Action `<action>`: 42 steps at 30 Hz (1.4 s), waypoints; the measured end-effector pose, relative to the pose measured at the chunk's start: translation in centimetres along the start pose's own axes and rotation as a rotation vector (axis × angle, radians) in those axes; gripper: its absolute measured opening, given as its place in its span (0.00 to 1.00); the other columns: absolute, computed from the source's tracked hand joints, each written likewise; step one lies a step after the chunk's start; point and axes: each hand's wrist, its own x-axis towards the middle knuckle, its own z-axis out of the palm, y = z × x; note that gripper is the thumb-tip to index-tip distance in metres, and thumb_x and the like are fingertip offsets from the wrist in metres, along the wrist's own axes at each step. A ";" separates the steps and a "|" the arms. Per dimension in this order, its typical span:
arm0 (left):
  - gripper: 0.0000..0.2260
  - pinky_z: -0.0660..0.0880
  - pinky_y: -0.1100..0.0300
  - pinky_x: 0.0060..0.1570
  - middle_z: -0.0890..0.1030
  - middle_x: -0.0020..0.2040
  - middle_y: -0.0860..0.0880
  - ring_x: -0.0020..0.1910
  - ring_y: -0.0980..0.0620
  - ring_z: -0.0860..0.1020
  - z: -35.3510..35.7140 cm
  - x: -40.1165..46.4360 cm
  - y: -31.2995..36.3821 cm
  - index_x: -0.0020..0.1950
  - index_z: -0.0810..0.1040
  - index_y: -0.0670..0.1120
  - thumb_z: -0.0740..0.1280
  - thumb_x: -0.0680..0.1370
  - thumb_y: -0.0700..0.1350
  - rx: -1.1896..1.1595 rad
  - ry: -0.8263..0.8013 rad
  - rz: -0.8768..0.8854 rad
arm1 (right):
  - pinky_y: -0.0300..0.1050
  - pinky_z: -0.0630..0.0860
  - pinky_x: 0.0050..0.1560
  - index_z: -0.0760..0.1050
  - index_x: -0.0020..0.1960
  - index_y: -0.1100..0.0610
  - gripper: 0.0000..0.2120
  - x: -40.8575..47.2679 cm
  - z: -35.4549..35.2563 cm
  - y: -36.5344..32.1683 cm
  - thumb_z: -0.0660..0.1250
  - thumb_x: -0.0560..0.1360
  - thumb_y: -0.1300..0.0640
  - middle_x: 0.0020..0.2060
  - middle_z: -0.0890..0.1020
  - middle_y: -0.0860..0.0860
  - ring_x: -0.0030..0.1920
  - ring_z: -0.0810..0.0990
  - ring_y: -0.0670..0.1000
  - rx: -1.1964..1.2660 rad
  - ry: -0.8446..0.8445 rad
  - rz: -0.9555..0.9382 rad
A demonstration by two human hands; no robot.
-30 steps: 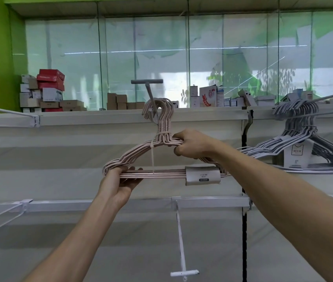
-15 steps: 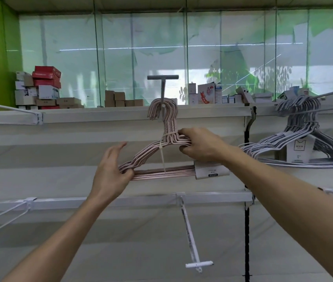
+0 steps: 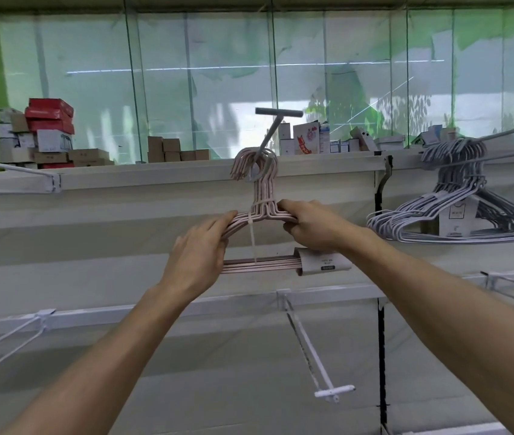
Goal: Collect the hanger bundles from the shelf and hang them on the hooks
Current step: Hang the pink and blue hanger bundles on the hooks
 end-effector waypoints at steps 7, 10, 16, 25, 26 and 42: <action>0.26 0.70 0.44 0.65 0.72 0.71 0.50 0.67 0.45 0.71 -0.3 -0.4 0.7 0.78 0.60 0.53 0.61 0.80 0.43 -0.068 -0.087 -0.060 | 0.44 0.69 0.41 0.71 0.66 0.52 0.17 -0.4 -0.3 -0.6 0.65 0.78 0.58 0.50 0.78 0.51 0.47 0.75 0.53 -0.004 -0.017 0.048; 0.25 0.70 0.48 0.66 0.73 0.69 0.51 0.67 0.48 0.72 -1.1 -1.4 1.2 0.76 0.65 0.51 0.65 0.79 0.43 -0.157 -0.034 -0.007 | 0.49 0.74 0.52 0.69 0.69 0.52 0.22 -1.1 -0.5 -0.7 0.67 0.76 0.53 0.58 0.79 0.51 0.52 0.76 0.53 -0.009 0.005 0.052; 0.15 0.72 0.69 0.59 0.78 0.59 0.50 0.58 0.57 0.77 -3.6 -3.8 4.9 0.65 0.77 0.44 0.67 0.79 0.37 -0.361 0.119 0.081 | 0.58 0.74 0.63 0.65 0.74 0.51 0.28 -5.2 -1.6 0.0 0.66 0.77 0.47 0.67 0.75 0.50 0.64 0.75 0.53 -0.055 0.139 0.007; 0.08 0.77 0.66 0.49 0.82 0.52 0.55 0.50 0.57 0.80 -6.3 -6.2 18.1 0.57 0.79 0.51 0.68 0.79 0.43 -0.616 0.106 0.109 | 0.55 0.79 0.56 0.73 0.67 0.51 0.18 -17.9 -7.6 4.6 0.65 0.79 0.48 0.58 0.80 0.47 0.55 0.78 0.46 0.033 0.291 0.049; 0.06 0.78 0.62 0.50 0.82 0.51 0.56 0.50 0.56 0.81 -6.2 -6.3 19.8 0.56 0.79 0.51 0.68 0.80 0.45 -0.654 0.087 0.118 | 0.54 0.79 0.55 0.74 0.65 0.52 0.17 -19.4 -8.6 5.3 0.65 0.79 0.48 0.57 0.81 0.47 0.54 0.79 0.47 0.025 0.305 0.059; 0.09 0.78 0.56 0.47 0.84 0.44 0.57 0.46 0.53 0.83 1.2 -11.3 57.1 0.51 0.81 0.55 0.64 0.76 0.55 -1.191 -0.228 0.415 | 0.53 0.80 0.49 0.78 0.60 0.54 0.12 -54.1 -29.4 19.3 0.66 0.77 0.55 0.46 0.82 0.44 0.45 0.82 0.47 -0.241 0.411 0.537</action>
